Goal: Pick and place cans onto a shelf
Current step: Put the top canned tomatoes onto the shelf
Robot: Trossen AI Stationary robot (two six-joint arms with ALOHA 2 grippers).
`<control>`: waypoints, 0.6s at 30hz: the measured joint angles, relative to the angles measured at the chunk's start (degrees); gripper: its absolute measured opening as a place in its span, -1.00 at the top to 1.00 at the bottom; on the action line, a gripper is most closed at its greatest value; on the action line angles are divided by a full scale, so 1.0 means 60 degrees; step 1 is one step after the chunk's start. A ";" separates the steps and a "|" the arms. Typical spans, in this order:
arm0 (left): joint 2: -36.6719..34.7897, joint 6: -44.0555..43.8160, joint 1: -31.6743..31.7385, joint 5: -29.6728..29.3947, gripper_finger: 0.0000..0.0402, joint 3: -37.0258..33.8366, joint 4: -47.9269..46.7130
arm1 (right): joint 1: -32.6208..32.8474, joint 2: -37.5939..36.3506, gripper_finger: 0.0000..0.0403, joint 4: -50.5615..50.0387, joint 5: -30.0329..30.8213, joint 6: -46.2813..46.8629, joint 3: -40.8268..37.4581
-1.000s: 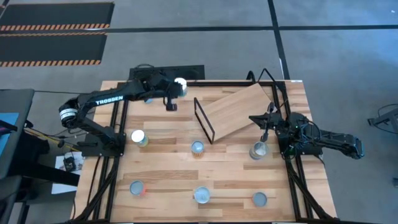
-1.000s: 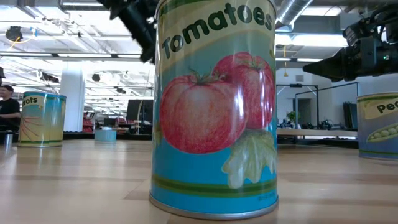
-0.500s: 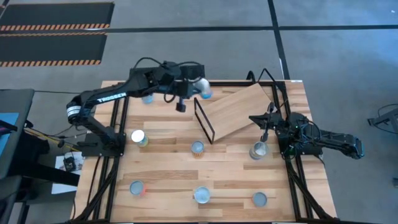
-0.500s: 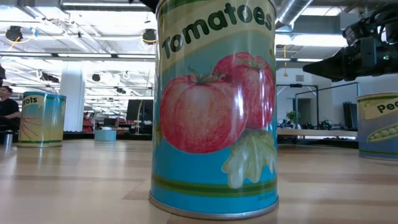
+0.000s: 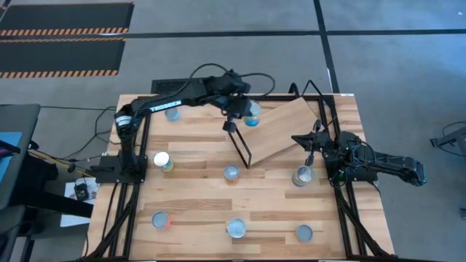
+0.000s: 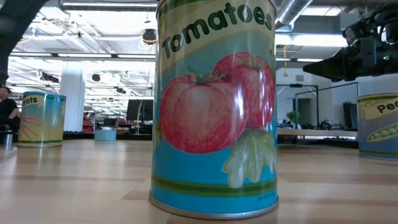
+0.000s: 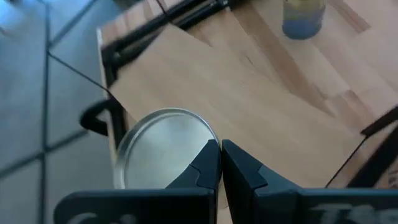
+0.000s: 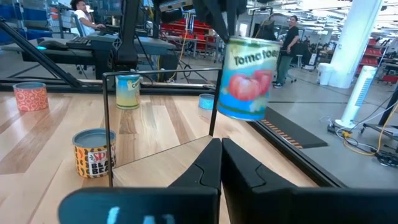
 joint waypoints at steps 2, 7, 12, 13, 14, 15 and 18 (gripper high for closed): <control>0.0317 -0.0349 -0.0069 -0.0128 1.00 0.0266 0.0069 | 0.0000 0.0000 0.86 0.0000 -0.0016 -0.0001 0.0001; 0.0908 -0.1755 -0.0322 -0.0628 1.00 0.0439 0.0455 | 0.0000 -0.0003 0.86 0.0000 0.0000 -0.0003 -0.0001; 0.1235 -0.3226 -0.0580 -0.1190 1.00 0.0467 0.1299 | -0.0003 0.0007 0.86 0.0000 0.0000 -0.0003 0.0003; 0.1269 -0.3376 -0.0622 -0.1373 1.00 0.0462 0.1280 | 0.0000 0.0000 0.86 0.0002 -0.0004 -0.0001 0.0001; 0.1289 -0.3564 -0.0666 -0.1554 1.00 0.0449 0.1127 | 0.0000 0.0000 0.86 0.0004 -0.0010 -0.0001 0.0000; 0.1326 -0.3744 -0.0709 -0.1775 1.00 0.0449 0.1192 | 0.0000 0.0029 0.86 0.0001 0.0002 -0.0002 -0.0001; 0.1435 -0.4474 -0.0758 -0.2529 1.00 0.0456 0.1129 | 0.0000 0.0042 0.86 0.0007 -0.0004 -0.0001 -0.0001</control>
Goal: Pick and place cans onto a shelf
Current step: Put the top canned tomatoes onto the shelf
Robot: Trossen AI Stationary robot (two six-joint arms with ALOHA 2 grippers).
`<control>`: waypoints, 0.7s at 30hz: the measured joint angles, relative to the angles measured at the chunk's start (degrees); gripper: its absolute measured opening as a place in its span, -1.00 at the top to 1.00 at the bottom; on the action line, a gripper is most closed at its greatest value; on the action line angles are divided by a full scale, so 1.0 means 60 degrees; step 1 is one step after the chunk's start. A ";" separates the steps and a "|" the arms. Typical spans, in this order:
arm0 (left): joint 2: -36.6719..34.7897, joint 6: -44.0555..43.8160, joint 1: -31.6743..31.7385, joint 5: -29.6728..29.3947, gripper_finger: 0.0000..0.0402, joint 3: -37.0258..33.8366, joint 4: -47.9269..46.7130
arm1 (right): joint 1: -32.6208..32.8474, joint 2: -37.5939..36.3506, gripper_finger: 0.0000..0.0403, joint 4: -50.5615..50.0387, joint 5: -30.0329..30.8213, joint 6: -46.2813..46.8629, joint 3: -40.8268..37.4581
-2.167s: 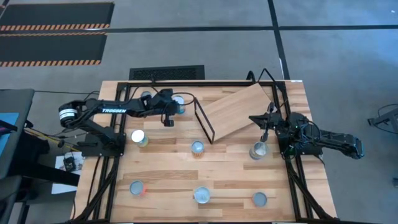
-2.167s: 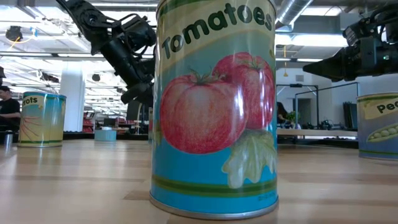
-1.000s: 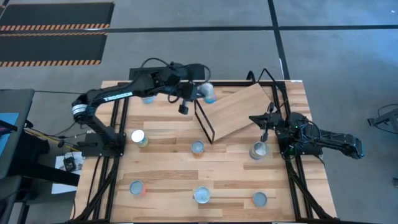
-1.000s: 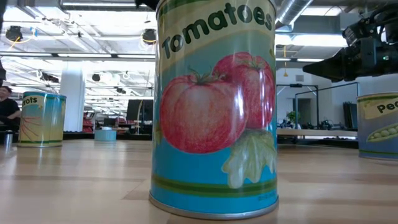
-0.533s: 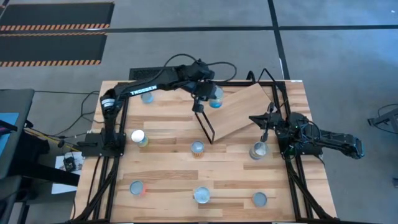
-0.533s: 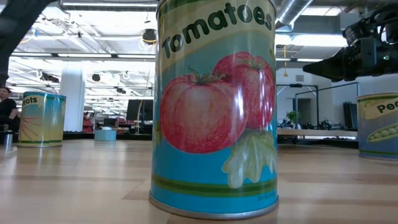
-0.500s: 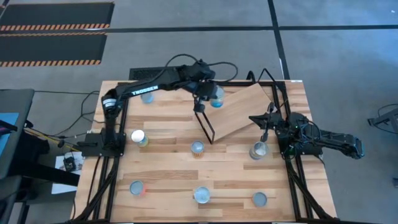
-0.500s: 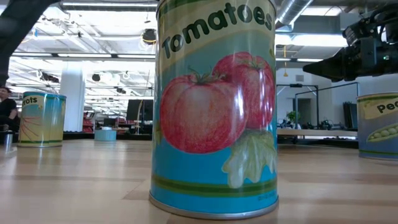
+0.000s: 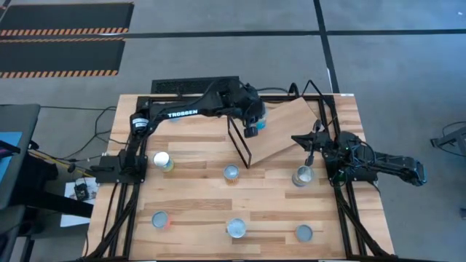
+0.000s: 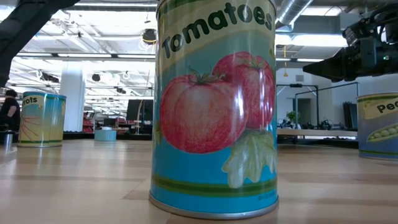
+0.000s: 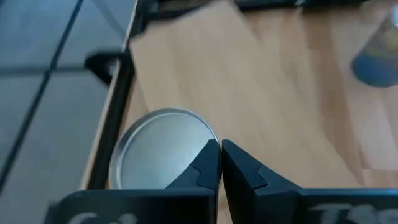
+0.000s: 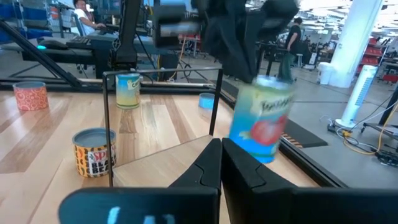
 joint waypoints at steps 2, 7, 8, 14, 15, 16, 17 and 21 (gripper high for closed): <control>0.0040 -0.0473 0.0008 -0.0204 1.00 -0.0007 -0.0117 | 0.0000 0.0038 0.86 -0.0004 0.0006 -0.0002 0.0000; 0.0048 -0.1087 0.0034 -0.0227 1.00 -0.0007 -0.0381 | 0.0000 0.0027 0.86 0.0000 0.0004 -0.0001 0.0000; 0.0048 -0.1110 0.0025 -0.0225 1.00 -0.0007 -0.0458 | 0.0000 0.0031 0.86 0.0000 0.0004 0.0001 0.0000; 0.0048 -0.1278 0.0025 -0.0156 1.00 -0.0007 -0.0624 | 0.0000 0.0031 0.86 0.0000 0.0002 -0.0002 0.0000; 0.0048 -0.1300 0.0025 -0.0156 1.00 -0.0007 -0.0624 | -0.0002 0.0031 0.86 0.0000 0.0004 0.0000 0.0000; 0.0048 -0.1328 0.0025 -0.0156 1.00 -0.0007 -0.0626 | 0.0000 0.0031 0.86 0.0000 0.0004 -0.0002 0.0004; 0.0048 -0.1355 0.0029 -0.0156 1.00 -0.0007 -0.0637 | 0.0000 0.0031 0.86 0.0000 0.0004 -0.0001 0.0004; 0.0048 -0.1442 0.0029 -0.0118 1.00 -0.0007 -0.0773 | 0.0000 0.0031 0.86 0.0000 0.0004 -0.0002 0.0004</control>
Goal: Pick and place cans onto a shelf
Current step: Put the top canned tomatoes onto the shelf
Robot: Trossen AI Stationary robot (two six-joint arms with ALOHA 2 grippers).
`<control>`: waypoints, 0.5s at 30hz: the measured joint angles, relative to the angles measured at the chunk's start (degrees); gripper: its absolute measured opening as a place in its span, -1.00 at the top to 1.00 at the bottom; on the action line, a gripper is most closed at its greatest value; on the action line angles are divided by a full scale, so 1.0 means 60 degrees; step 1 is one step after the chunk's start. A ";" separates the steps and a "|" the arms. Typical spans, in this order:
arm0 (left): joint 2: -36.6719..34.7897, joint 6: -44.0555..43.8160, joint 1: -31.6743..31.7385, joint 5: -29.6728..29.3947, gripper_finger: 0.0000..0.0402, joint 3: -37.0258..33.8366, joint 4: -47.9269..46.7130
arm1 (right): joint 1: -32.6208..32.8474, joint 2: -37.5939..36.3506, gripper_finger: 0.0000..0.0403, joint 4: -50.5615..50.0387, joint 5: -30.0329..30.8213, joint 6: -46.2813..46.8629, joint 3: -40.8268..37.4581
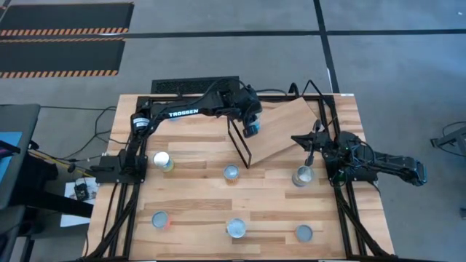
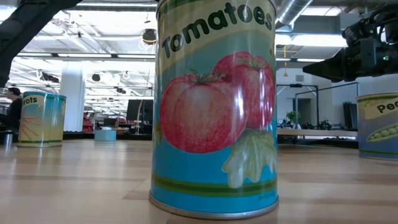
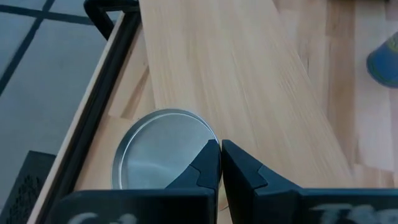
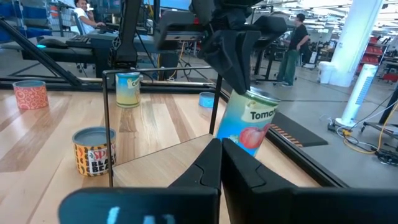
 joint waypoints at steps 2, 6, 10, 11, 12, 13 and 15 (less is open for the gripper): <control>0.0000 -0.0035 0.0000 0.0042 1.00 0.0000 -0.0075 | 0.0000 0.0000 0.86 0.0000 0.0000 0.0000 -0.0003; 0.0000 -0.0072 0.0000 0.0045 1.00 0.0000 -0.0236 | 0.0000 0.0000 0.86 0.0000 0.0000 0.0001 -0.0004; 0.0000 -0.0073 0.0000 0.0046 1.00 0.0000 -0.0240 | 0.0000 0.0000 0.86 0.0000 -0.0002 0.0002 -0.0004; 0.0000 -0.0089 -0.0004 0.0059 1.00 0.0000 -0.0245 | -0.0002 0.0000 0.86 0.0000 0.0000 0.0000 -0.0004; 0.0000 -0.0099 -0.0004 0.0112 1.00 0.0000 -0.0258 | 0.0000 0.0000 0.86 0.0000 -0.0004 0.0000 0.0000; 0.0000 -0.0103 -0.0004 0.0195 1.00 0.0000 -0.0272 | 0.0000 0.0000 0.86 0.0000 -0.0003 0.0001 -0.0004; 0.0000 -0.0101 -0.0007 0.0217 1.00 0.0000 -0.0337 | 0.0000 0.0000 0.86 0.0000 -0.0004 0.0002 -0.0002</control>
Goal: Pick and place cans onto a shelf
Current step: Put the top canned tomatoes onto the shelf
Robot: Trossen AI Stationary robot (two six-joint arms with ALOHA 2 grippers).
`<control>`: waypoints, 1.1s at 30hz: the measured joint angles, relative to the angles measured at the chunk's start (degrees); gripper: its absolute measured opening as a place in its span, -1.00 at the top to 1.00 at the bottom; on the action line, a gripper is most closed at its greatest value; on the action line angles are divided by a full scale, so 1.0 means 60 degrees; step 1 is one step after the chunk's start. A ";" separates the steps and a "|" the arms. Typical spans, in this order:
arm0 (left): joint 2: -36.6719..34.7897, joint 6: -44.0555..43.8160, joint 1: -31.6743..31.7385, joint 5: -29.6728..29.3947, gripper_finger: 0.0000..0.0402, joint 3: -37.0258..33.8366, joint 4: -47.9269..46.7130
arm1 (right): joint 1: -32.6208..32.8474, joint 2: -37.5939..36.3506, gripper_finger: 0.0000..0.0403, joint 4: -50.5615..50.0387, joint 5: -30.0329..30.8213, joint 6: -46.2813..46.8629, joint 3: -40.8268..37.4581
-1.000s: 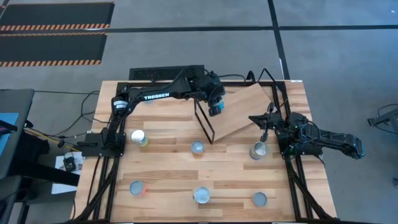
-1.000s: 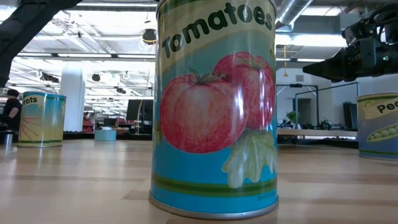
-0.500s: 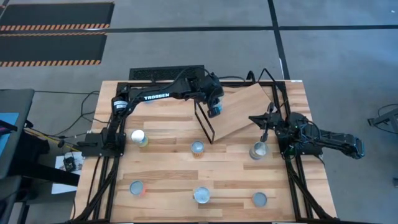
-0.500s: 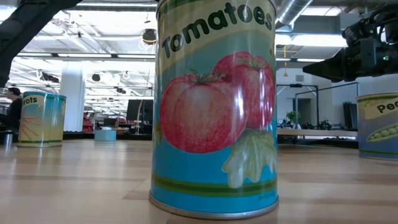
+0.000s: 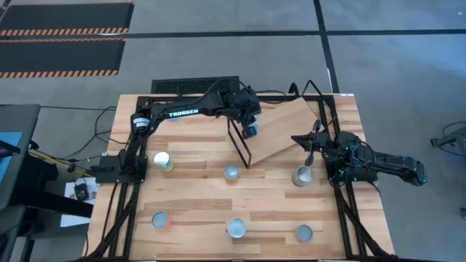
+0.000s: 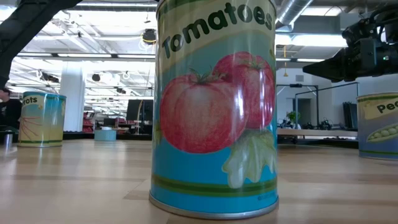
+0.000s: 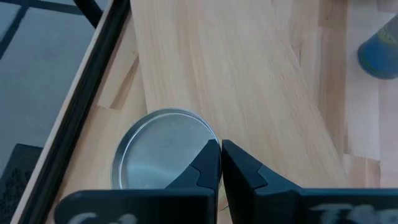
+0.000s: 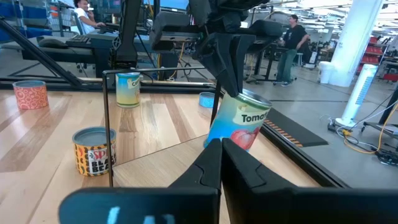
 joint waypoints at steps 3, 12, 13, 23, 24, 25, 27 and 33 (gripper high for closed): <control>0.0000 -0.0002 0.0000 0.0000 1.00 -0.0004 -0.0064 | -0.0002 0.0000 0.86 0.0000 0.0000 -0.0002 0.0001; 0.0000 -0.0003 0.0000 0.0004 1.00 -0.0007 -0.0186 | -0.0002 0.0000 0.86 0.0000 0.0000 -0.0001 -0.0001; 0.0000 -0.0010 0.0000 0.0007 1.00 -0.0007 -0.0172 | 0.0000 0.0000 0.86 0.0000 0.0000 -0.0002 0.0002; 0.0000 -0.0108 -0.0123 0.0237 1.00 -0.0102 -0.0107 | -0.0001 0.0000 0.86 0.0000 0.0000 -0.0001 -0.0002; 0.0000 -0.0108 -0.0137 0.0243 1.00 -0.0102 -0.0125 | -0.0002 0.0000 0.86 0.0000 0.0000 -0.0002 0.0002; 0.0000 -0.0108 -0.0142 0.0240 1.00 -0.0102 -0.0120 | -0.0003 0.0000 0.86 0.0000 0.0000 -0.0002 0.0000; 0.0000 -0.0108 -0.0176 0.0217 1.00 -0.0102 -0.0118 | -0.0001 0.0000 0.86 0.0000 0.0000 -0.0001 -0.0001; 0.0000 -0.0108 -0.0229 0.0236 1.00 -0.0102 -0.0132 | -0.0004 0.0000 0.86 0.0000 0.0000 -0.0002 -0.0002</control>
